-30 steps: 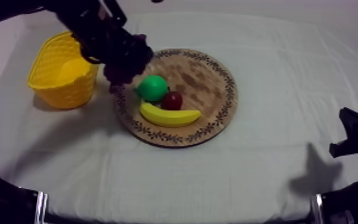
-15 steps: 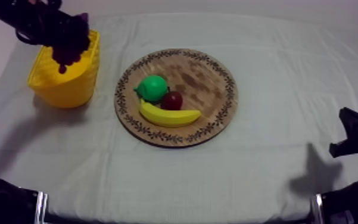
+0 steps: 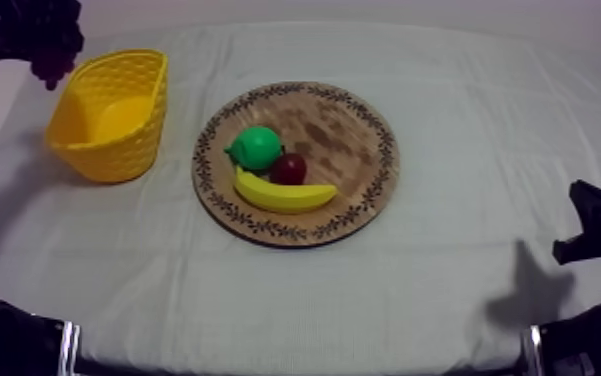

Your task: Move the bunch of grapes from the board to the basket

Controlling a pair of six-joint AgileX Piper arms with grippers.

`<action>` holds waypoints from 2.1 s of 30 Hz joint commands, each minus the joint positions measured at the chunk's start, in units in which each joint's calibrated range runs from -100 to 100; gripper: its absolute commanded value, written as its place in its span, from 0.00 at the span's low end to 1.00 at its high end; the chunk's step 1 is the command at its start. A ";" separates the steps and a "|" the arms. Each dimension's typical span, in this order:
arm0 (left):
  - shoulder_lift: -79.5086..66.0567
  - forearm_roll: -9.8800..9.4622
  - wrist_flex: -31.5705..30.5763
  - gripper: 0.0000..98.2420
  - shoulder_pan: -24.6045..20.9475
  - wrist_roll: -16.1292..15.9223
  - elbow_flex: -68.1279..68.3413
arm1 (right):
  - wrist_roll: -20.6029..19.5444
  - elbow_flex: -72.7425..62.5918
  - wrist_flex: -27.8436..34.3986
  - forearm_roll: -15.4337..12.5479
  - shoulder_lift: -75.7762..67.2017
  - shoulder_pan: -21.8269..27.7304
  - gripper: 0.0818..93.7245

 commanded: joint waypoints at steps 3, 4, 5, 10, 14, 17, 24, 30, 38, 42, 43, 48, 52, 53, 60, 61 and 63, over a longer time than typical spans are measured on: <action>4.00 -0.14 -0.16 0.50 -0.63 0.39 -1.85 | 0.04 -0.01 0.01 -0.02 0.00 -0.01 0.00; 5.07 -0.18 -0.37 0.50 -0.68 0.49 -2.14 | 0.04 -0.01 0.01 -0.02 0.00 -0.01 0.00; 6.16 -0.21 -0.70 0.50 -0.72 0.57 -2.34 | 0.04 -0.01 0.01 -0.02 0.00 -0.01 0.00; 11.07 -0.26 -2.98 0.49 -0.69 0.95 -2.29 | 0.04 -0.01 0.01 -0.02 0.00 -0.01 0.00; 14.33 -0.28 -4.53 0.49 -0.66 1.28 -1.94 | 0.04 -0.01 0.01 -0.02 0.00 -0.01 0.00; 16.74 -0.31 -5.48 0.49 -0.66 1.55 -1.64 | 0.04 -0.01 0.01 -0.02 0.00 -0.01 0.00; 20.77 -0.32 -7.94 0.49 -0.81 2.03 -0.03 | 0.04 -0.01 0.01 -0.02 0.00 -0.01 0.00; 22.08 -0.22 -9.36 0.49 -0.86 2.13 1.28 | 0.04 -0.01 0.01 -0.02 0.00 -0.01 0.00; 21.50 -0.05 -11.49 0.52 -0.67 2.15 2.81 | 0.04 -0.01 0.01 -0.02 0.00 -0.01 0.00; 20.59 0.08 -13.80 0.58 -0.35 1.98 3.89 | 0.04 -0.01 0.01 -0.02 0.00 -0.01 0.00; 20.33 0.09 -14.41 0.60 -0.27 2.00 4.19 | 0.04 -0.01 0.01 -0.02 0.00 -0.01 0.00; 19.49 0.02 -16.24 0.70 -0.06 2.31 4.69 | 0.04 -0.01 0.01 -0.02 0.00 -0.01 0.00; 18.73 -0.20 -18.63 0.75 0.25 3.02 5.47 | 0.04 -0.01 0.01 -0.02 0.00 -0.01 0.00; 18.49 -0.27 -19.32 0.76 0.33 3.25 5.76 | 0.04 -0.01 0.01 -0.02 0.00 -0.01 0.00; 17.49 -0.22 -21.85 0.79 0.39 3.12 6.70 | 0.04 -0.01 0.01 -0.02 0.00 -0.01 0.00; 17.41 -0.24 -21.96 0.80 0.36 3.10 6.72 | 0.04 -0.01 0.01 -0.02 0.00 -0.01 0.00; 17.22 -0.26 -22.26 0.80 0.32 3.07 6.81 | 0.04 -0.01 0.01 -0.02 0.00 -0.01 0.00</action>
